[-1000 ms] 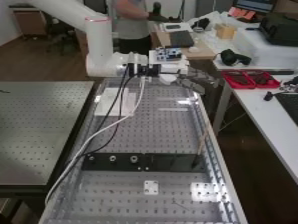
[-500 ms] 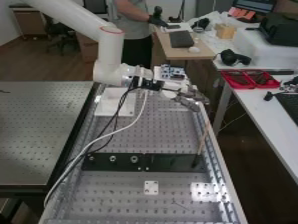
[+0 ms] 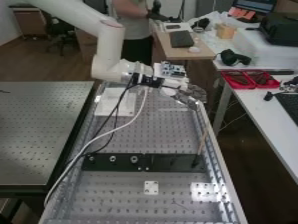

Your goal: Grab the paper clip and place it in the clear container

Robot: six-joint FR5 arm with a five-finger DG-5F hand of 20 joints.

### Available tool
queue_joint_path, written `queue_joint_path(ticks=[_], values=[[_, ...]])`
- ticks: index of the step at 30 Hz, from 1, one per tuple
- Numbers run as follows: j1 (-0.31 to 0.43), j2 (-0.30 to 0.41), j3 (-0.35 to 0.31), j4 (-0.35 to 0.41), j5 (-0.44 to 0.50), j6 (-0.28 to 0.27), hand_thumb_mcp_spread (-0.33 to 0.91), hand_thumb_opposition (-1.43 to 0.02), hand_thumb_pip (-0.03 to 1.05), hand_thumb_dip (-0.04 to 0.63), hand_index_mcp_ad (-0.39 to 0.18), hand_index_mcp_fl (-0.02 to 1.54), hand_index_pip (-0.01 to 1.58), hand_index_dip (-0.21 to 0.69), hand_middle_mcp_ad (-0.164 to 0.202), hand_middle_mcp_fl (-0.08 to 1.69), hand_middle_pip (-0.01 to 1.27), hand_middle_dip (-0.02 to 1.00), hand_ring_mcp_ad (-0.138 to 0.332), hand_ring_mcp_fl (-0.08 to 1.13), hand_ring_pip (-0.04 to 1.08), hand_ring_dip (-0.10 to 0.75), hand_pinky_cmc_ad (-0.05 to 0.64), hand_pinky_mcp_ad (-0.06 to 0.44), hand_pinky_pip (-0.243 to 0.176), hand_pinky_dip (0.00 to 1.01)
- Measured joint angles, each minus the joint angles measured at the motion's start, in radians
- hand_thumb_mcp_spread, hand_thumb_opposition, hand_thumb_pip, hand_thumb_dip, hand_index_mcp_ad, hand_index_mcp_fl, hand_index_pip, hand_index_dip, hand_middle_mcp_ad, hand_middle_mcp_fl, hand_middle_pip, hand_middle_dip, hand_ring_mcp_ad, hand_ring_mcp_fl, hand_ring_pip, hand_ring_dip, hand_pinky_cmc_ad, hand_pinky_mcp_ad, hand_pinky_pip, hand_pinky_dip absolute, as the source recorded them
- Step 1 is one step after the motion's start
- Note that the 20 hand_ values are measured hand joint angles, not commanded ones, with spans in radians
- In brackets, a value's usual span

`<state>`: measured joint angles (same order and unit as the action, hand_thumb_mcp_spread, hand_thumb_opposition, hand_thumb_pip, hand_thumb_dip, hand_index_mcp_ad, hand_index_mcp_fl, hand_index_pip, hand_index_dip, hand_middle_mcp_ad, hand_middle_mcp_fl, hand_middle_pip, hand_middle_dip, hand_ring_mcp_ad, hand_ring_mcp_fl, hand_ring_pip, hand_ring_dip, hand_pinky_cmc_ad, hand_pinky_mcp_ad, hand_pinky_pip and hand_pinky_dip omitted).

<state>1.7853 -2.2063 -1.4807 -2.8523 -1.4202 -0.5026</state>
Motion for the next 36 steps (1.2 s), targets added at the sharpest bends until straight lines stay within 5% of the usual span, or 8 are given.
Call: queue_joint_path(ticks=[15, 25, 36], values=[[-0.024, 0.184, -0.104, 0.020, -0.039, -0.007, 0.30, -0.79, 0.69, 0.272, -0.152, 0.02, 0.64, 0.033, 0.037, 0.00, 0.13, 0.19, 0.101, 0.00, 0.17, 0.072, 0.346, 0.276, -0.112, 0.70], [-0.106, 0.362, -0.166, -0.010, -0.089, -0.023, 0.24, -0.76, 0.51, 0.227, -0.136, 0.12, 0.20, 0.087, 0.037, 0.00, 0.13, 0.19, 0.113, 0.00, 0.17, 0.072, 0.346, 0.278, -0.138, 0.71], [-0.159, 0.430, -0.166, -0.058, -0.101, -0.065, 0.24, -0.73, 0.45, 0.164, -0.136, 0.13, 0.13, 0.091, 0.037, 0.01, 0.13, 0.19, 0.127, 0.00, 0.15, 0.072, 0.386, 0.297, -0.140, 0.71]])
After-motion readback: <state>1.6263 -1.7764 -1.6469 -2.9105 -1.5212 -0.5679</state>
